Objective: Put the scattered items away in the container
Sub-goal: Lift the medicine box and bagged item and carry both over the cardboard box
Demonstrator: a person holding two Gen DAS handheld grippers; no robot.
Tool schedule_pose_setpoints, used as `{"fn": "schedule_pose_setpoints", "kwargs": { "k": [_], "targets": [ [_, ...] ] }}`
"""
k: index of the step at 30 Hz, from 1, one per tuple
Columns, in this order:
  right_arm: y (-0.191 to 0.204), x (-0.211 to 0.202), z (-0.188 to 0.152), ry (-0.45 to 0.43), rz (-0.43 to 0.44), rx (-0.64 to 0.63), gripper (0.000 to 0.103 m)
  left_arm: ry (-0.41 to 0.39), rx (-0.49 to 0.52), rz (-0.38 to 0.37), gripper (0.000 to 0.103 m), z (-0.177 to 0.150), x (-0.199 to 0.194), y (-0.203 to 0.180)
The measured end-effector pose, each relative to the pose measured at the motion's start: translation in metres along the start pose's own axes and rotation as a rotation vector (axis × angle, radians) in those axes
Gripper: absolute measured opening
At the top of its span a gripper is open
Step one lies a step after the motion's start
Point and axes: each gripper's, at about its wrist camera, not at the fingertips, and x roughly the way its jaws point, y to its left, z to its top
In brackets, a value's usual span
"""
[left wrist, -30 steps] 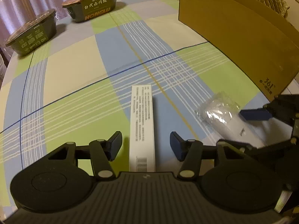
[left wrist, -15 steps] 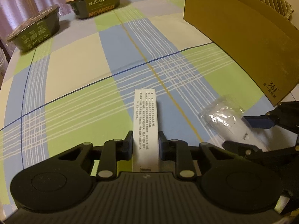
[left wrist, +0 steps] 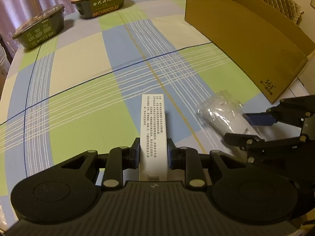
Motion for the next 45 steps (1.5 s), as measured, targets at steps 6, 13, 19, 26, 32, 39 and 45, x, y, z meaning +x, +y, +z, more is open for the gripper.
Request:
{"fn": "schedule_pose_setpoints", "kwargs": {
  "k": [6, 13, 19, 26, 32, 39, 45],
  "targets": [
    [0.001, -0.019, 0.004, -0.026, -0.008, -0.002, 0.041, -0.012, -0.001, 0.007, 0.022, -0.006, -0.017, -0.005],
    [0.001, -0.041, 0.004, -0.052, -0.016, -0.001, 0.041, -0.025, -0.005, 0.013, 0.022, -0.013, -0.038, -0.009],
    [0.000, -0.058, 0.002, -0.067, -0.020, 0.002, 0.041, -0.034, -0.005, 0.023, 0.022, -0.018, -0.058, -0.012],
    [-0.002, -0.078, 0.001, -0.081, -0.015, 0.014, 0.041, -0.046, 0.000, 0.032, 0.022, -0.024, -0.077, -0.019],
    [-0.008, -0.100, 0.001, -0.112, -0.022, 0.025, 0.041, -0.068, 0.002, 0.030, 0.022, -0.027, -0.092, -0.029],
    [-0.020, -0.124, 0.000, -0.144, -0.046, 0.054, 0.041, -0.087, 0.009, 0.019, 0.022, -0.025, -0.104, -0.046],
    [-0.032, -0.143, -0.002, -0.178, -0.068, 0.082, 0.041, -0.108, 0.030, 0.000, 0.022, -0.016, -0.112, -0.065]
  ]
}}
